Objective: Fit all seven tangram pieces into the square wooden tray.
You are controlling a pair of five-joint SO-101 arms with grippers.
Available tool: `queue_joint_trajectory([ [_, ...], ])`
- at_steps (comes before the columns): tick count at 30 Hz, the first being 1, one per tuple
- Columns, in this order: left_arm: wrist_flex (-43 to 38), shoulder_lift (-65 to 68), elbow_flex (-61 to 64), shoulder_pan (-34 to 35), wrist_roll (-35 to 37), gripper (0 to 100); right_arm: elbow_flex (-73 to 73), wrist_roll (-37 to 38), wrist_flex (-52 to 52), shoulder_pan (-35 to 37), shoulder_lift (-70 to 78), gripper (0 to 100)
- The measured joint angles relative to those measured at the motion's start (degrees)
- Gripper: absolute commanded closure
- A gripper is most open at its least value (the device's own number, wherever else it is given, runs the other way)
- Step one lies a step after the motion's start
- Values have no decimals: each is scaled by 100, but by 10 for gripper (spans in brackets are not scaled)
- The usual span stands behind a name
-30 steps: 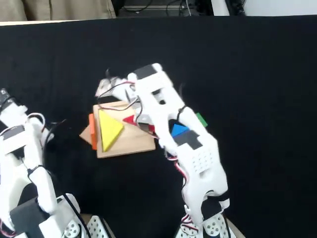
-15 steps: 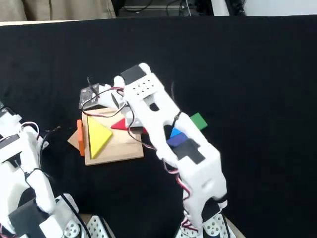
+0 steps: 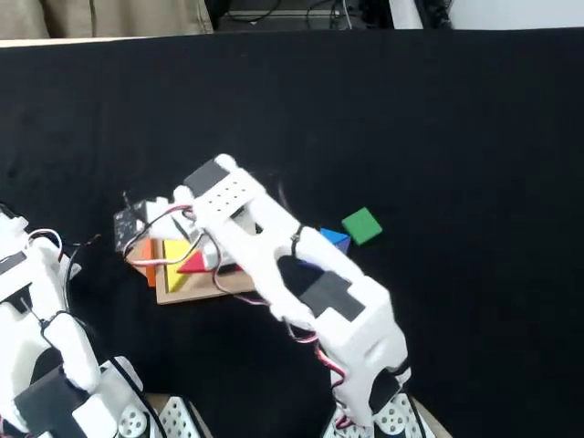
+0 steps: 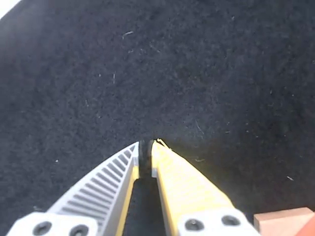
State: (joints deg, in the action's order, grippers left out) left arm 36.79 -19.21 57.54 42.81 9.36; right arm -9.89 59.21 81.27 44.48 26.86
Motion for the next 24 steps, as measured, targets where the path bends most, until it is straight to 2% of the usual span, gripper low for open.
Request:
queue_joint_trajectory([
  [7, 0, 0, 0, 0, 0, 936, 26, -44, -18, 70, 62, 859],
  [12, 0, 0, 0, 0, 0, 934, 35, -281, -18, 70, 62, 621],
  [15, 0, 0, 0, 0, 0, 934, 35, -396, -18, 70, 62, 553],
  [21, 0, 0, 0, 0, 0, 934, 62, -378, -18, 123, 62, 609],
  [24, 0, 0, 0, 0, 0, 934, 123, -378, -18, 264, 62, 688],
])
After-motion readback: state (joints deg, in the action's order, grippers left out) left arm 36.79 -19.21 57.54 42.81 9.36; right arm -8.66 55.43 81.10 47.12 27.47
